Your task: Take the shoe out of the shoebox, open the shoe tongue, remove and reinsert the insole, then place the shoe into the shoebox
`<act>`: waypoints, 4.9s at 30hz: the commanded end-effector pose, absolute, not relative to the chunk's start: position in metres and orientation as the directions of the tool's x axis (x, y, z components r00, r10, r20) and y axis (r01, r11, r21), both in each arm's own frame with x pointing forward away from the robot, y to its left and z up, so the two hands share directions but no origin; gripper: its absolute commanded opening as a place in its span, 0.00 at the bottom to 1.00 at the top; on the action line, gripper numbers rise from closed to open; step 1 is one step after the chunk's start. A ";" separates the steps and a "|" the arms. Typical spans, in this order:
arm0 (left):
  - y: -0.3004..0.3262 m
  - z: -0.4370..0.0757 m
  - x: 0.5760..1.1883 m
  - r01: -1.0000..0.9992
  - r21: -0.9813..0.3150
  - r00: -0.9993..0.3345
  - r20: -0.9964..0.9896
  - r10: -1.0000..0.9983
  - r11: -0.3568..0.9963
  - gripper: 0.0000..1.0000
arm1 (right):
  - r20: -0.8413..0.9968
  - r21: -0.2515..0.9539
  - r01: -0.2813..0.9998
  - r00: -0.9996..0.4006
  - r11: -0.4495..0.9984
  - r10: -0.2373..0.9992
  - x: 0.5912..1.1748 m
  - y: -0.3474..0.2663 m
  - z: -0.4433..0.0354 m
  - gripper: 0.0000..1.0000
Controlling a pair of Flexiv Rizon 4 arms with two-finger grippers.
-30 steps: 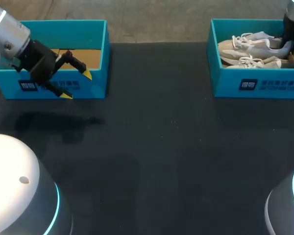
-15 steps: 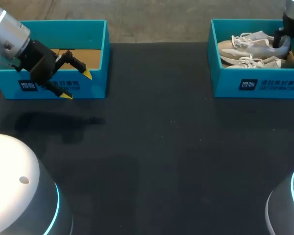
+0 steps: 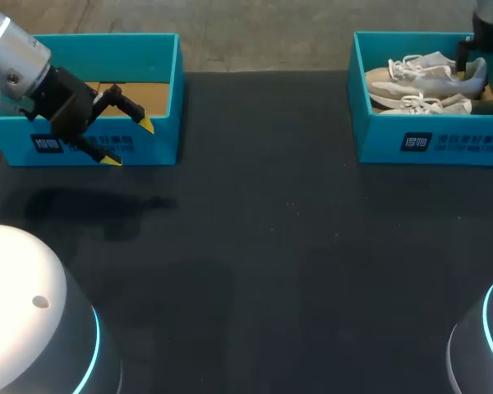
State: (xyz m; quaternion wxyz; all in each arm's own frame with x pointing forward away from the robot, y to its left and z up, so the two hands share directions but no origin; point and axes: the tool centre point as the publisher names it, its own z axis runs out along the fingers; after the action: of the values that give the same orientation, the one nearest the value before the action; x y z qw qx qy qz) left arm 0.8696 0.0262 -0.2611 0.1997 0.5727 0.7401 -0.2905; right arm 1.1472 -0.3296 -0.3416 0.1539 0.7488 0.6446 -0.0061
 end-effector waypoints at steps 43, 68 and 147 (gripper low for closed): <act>0.026 -0.261 0.869 0.964 -0.200 -0.264 -0.626 0.734 0.176 1.00 | -0.119 0.199 0.973 0.144 -0.118 0.982 1.036 -0.218 -0.176 1.00; 0.026 -0.261 0.869 0.964 -0.200 -0.264 -0.626 0.734 0.176 1.00 | -0.111 0.140 0.976 0.185 -0.169 0.976 0.950 -0.142 -0.186 1.00; 0.154 -0.175 0.848 -0.991 -0.016 -0.136 0.063 -0.989 0.136 1.00 | -0.107 0.120 0.975 0.199 -0.186 0.974 0.927 -0.133 -0.191 1.00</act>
State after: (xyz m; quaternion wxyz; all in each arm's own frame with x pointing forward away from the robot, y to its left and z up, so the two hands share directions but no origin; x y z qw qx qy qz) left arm 0.8410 0.1482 -0.1772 -0.0048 -0.4054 0.9117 -0.0668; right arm 0.9274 -0.1329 -0.1911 0.0808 0.7704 0.6325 -0.0033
